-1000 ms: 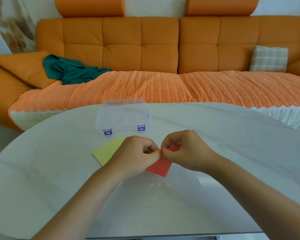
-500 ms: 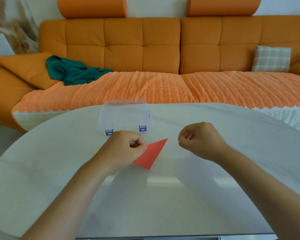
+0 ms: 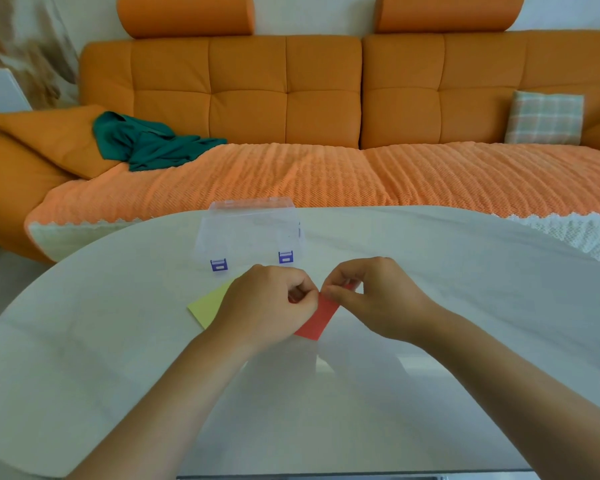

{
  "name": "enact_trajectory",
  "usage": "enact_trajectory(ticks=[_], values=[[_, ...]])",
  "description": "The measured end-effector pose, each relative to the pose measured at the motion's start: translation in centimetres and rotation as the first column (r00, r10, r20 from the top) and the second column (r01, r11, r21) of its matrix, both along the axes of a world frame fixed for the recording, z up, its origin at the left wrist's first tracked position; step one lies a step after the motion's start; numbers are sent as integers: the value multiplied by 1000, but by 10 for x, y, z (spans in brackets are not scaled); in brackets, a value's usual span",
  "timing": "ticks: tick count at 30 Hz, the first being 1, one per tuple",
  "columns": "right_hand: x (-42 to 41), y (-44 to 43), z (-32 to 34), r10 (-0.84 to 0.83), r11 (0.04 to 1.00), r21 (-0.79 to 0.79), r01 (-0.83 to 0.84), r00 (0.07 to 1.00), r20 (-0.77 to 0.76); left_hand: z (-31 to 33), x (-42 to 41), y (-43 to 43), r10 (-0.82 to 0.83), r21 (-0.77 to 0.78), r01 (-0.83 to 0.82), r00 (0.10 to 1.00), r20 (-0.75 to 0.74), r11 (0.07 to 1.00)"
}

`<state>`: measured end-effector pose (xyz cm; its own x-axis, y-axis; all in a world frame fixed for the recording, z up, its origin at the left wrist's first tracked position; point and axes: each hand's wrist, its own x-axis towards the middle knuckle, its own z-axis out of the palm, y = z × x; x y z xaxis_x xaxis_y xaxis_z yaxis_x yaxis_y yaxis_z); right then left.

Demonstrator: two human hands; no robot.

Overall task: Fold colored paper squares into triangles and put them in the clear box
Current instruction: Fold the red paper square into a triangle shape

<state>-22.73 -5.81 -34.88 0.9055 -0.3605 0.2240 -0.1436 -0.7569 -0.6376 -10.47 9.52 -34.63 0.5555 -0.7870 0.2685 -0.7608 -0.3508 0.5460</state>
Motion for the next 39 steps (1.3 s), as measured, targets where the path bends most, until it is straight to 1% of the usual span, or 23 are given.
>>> enact_trajectory(ticks=[4,8,12,14,15,17,19,20,21,23,25,27,29,31,33,37,39], values=[[0,-1,0,-3,1000,-24,4,1000,30,-1,4,0,-32,-37,28,995,-99,999],[-3,-15,3,-102,995,4,102,992,73,0,16,7,-25,-32,21,989,-143,999],[-7,-31,6,-204,979,41,202,977,61,-1,31,20,12,59,-5,992,-127,998],[-8,-36,7,-230,971,86,225,972,48,-1,39,26,47,98,-38,995,-89,994],[-8,-38,8,-224,970,111,219,974,36,-1,42,28,66,92,-60,996,-66,994],[-8,-37,10,-163,976,145,161,987,0,-1,43,27,90,5,-90,994,-62,996],[-6,-32,9,-66,984,161,75,996,-58,-2,34,21,72,-113,-88,988,-139,990],[-5,-29,8,-22,985,166,36,996,-85,-4,27,17,36,-150,-67,979,-199,986],[-5,-26,8,15,984,176,3,995,-103,-7,19,12,-14,-156,-25,970,-245,987],[-4,-23,7,66,981,190,-43,991,-116,-13,8,5,-116,-91,96,960,-255,991],[-4,-21,8,91,977,203,-70,991,-97,-17,4,0,-170,-34,167,948,-268,985],[-3,-19,8,77,967,248,-64,996,-43,-19,7,-4,-162,-43,156,935,-315,987],[-2,-17,6,29,943,333,-31,1000,13,-20,8,-7,-120,-88,94,924,-363,992],[-1,-18,5,-13,926,377,10,1000,5,-21,7,-10,-68,-145,9,909,-411,989],[-1,-20,5,-32,924,380,39,999,-23,-21,5,-11,-46,-173,-39,887,-460,984],[0,-16,2,-70,906,419,53,997,26,-19,-2,-11,-113,-117,54,806,-582,992],[2,-13,-1,-83,917,395,44,993,82,-19,-4,-12,-101,-125,28,775,-624,992]])
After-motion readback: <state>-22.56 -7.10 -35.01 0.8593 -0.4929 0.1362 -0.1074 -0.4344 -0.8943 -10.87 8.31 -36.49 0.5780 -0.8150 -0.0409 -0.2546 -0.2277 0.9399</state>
